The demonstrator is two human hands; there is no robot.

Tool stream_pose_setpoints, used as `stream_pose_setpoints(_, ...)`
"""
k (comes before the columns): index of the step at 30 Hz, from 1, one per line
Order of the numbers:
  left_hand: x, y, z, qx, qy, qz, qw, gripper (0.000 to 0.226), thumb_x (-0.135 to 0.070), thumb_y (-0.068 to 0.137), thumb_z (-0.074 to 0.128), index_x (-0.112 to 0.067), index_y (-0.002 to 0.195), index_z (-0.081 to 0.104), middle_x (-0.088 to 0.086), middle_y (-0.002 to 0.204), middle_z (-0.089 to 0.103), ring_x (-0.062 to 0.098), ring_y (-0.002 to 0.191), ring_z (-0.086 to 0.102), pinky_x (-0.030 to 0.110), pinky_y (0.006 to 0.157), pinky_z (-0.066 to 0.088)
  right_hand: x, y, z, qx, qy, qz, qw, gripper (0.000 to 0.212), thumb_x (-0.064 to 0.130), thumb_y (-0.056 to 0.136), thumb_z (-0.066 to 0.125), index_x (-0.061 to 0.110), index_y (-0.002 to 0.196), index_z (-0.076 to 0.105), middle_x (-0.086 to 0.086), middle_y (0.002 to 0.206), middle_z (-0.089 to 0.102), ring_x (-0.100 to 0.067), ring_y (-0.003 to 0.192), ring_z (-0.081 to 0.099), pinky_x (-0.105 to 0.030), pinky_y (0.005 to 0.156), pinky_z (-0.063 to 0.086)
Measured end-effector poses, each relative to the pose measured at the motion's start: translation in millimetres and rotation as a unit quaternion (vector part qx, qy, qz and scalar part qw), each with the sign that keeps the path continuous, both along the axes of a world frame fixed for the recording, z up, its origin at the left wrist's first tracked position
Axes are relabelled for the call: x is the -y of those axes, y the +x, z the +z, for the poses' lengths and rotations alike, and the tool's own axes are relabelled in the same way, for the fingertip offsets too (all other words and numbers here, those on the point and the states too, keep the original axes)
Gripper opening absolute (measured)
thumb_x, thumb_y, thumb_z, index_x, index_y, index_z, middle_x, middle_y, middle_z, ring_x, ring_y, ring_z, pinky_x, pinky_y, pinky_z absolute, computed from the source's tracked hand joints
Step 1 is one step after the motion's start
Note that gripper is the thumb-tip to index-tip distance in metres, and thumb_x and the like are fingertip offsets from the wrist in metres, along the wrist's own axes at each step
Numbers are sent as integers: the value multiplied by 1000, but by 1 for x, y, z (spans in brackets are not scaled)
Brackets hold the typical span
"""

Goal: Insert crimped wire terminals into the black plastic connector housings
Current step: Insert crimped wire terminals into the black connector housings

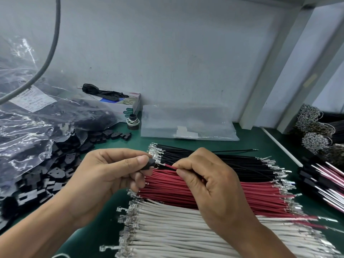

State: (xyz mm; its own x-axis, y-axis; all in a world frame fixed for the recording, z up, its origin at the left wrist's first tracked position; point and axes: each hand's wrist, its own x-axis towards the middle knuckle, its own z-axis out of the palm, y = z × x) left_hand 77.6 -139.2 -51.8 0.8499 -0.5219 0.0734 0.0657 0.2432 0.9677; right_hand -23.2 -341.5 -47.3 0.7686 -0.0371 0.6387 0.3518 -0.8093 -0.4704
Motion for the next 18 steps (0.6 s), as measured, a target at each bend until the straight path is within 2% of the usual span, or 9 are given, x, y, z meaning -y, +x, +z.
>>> stream_pose_setpoints(4,-1,1,0,-6,2,-3,1000,72,-43,44,101,3,95,80,26,81,73,22,57,64,26,51,54,0,0,1,14,-48,-6,999,16,23,98,61,17,95,75,11,88,60,-8,82,61,-29,70,53)
stream_pose_setpoints(7,-1,2,0,-2,7,-5,1000,70,-42,46,100,3,95,80,26,81,74,22,57,64,26,51,54,-1,0,2,22,-68,-16,997,15,23,98,60,18,95,74,12,89,60,-6,81,60,-28,69,53)
stream_pose_setpoints(9,-1,3,0,-6,7,-8,1000,68,-41,47,100,3,96,80,26,81,74,22,57,64,26,51,54,-1,-1,3,27,-46,-18,998,15,23,98,60,18,94,74,13,88,60,-7,81,61,-25,70,52)
stream_pose_setpoints(11,-1,3,-2,-10,7,-12,1000,60,-35,53,97,3,96,79,26,81,74,22,58,64,25,51,54,-1,-1,4,34,-48,-23,998,15,23,97,60,18,94,74,13,88,60,-7,80,61,-25,68,52)
stream_pose_setpoints(14,-2,5,-3,-17,2,-18,1000,51,-30,60,91,3,96,79,26,82,74,22,58,64,26,52,55,-2,-1,5,48,-113,-31,992,12,20,97,64,16,94,75,9,86,60,-9,77,59,-29,62,53)
stream_pose_setpoints(16,-2,6,-3,-18,2,-17,1000,49,-30,61,89,3,96,79,26,83,74,22,59,64,26,52,55,1,0,4,64,-172,-36,982,6,12,93,70,14,95,75,5,85,60,-14,74,58,-32,57,52)
stream_pose_setpoints(18,-2,6,-3,-14,3,-18,1000,49,-31,61,90,2,96,80,26,83,74,22,59,64,25,52,55,3,0,4,78,-214,-44,973,11,3,89,73,11,97,75,1,84,60,-19,72,57,-34,52,51)
